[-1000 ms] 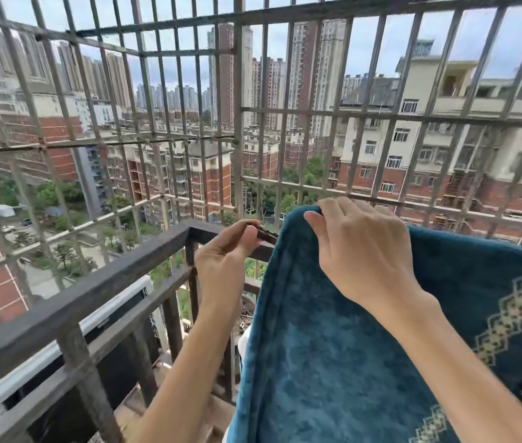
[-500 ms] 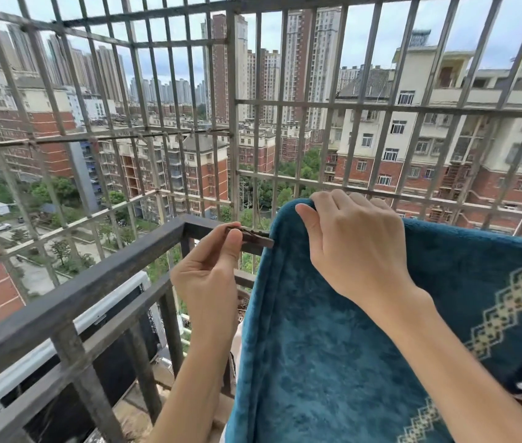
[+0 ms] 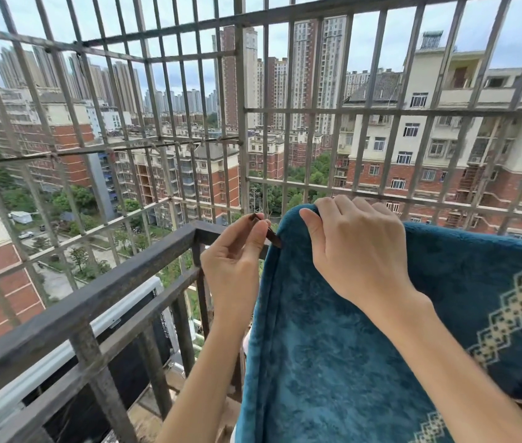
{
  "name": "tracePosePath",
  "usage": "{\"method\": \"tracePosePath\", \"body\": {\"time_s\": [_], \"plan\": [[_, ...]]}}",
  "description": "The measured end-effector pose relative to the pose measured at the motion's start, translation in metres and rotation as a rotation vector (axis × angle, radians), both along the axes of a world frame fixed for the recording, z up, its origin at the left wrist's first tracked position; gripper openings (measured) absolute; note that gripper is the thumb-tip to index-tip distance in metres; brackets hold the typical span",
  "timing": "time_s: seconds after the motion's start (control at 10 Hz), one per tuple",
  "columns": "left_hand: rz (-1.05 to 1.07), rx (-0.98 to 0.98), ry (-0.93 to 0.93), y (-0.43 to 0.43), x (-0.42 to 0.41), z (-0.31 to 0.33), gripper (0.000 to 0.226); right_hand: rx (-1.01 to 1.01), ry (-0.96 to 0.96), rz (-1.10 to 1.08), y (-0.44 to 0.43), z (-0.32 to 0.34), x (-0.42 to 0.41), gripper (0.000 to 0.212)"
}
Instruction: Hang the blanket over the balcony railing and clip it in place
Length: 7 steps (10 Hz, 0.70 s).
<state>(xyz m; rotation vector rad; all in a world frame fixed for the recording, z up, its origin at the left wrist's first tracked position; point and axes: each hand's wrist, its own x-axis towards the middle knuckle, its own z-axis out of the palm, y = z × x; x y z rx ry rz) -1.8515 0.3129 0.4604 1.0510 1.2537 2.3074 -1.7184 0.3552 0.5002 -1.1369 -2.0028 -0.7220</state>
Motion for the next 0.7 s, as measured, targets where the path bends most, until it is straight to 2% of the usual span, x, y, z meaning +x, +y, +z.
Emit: {"method": "tracePosePath", "body": {"time_s": [0.2, 0.3, 0.4, 0.5, 0.6, 0.7], "plan": [[-0.129, -0.066, 0.126, -0.005, -0.004, -0.014, 0.017, -0.042, -0.025, -0.001, -0.003, 0.001, 0.001, 0.046], [-0.162, -0.102, 0.115, -0.011, -0.001, -0.021, 0.028, -0.044, 0.005, 0.05, -0.005, 0.001, 0.005, 0.039], [-0.106, -0.169, 0.13, -0.023, 0.005, -0.024, 0.041, -0.044, 0.013, 0.164, -0.01, -0.007, 0.014, 0.038], [0.02, -0.253, 0.222, -0.04, 0.014, -0.021, 0.036, -0.083, 0.004, 0.303, -0.015, -0.013, 0.029, 0.047], [0.143, -0.342, 0.309, -0.067, 0.033, -0.022, 0.027, -0.132, 0.023, 0.451, -0.029, -0.018, 0.049, 0.044], [0.275, -0.419, 0.414, -0.091, 0.058, -0.028, 0.026, -0.297, 0.075, 0.625, -0.044, -0.03, 0.079, 0.039]]}}
